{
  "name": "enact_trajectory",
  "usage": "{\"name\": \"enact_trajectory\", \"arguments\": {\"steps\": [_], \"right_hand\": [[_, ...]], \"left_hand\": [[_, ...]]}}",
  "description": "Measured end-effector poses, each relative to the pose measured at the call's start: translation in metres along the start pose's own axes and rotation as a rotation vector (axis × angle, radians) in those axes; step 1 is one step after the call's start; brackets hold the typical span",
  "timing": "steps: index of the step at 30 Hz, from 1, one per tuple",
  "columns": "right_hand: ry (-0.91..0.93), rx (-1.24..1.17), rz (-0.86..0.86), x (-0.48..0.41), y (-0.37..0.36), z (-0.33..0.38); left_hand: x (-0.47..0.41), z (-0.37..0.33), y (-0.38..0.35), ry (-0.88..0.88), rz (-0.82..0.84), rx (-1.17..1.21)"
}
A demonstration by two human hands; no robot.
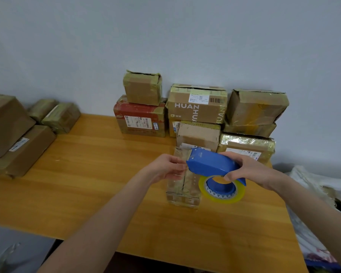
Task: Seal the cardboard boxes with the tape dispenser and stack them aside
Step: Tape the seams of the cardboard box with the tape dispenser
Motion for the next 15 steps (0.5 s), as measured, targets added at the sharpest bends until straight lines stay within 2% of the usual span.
{"name": "enact_trajectory", "arguments": {"steps": [6, 10, 11, 15], "right_hand": [[0.064, 0.189, 0.048, 0.003, -0.012, 0.002], [0.186, 0.705, -0.034, -0.001, -0.020, 0.004], [0.216, 0.757, -0.059, -0.001, -0.023, 0.005], [0.250, 0.707, -0.034, 0.002, -0.033, 0.002]], "left_hand": [[-0.001, 0.011, 0.005, 0.024, -0.116, -0.135], [0.001, 0.020, 0.005, -0.001, -0.206, -0.190], [0.002, 0.021, 0.007, -0.003, -0.229, -0.188], [0.007, 0.029, 0.015, 0.013, -0.265, -0.168]]}}
Point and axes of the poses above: each hand's wrist, its own x-axis away from the middle knuckle, its own y-axis out of the back of the hand, z = x × y, the point moved 8 cm from there along -x, towards the middle knuckle, and after that the axes turned 9 degrees about -z, right-handed, at the moved point
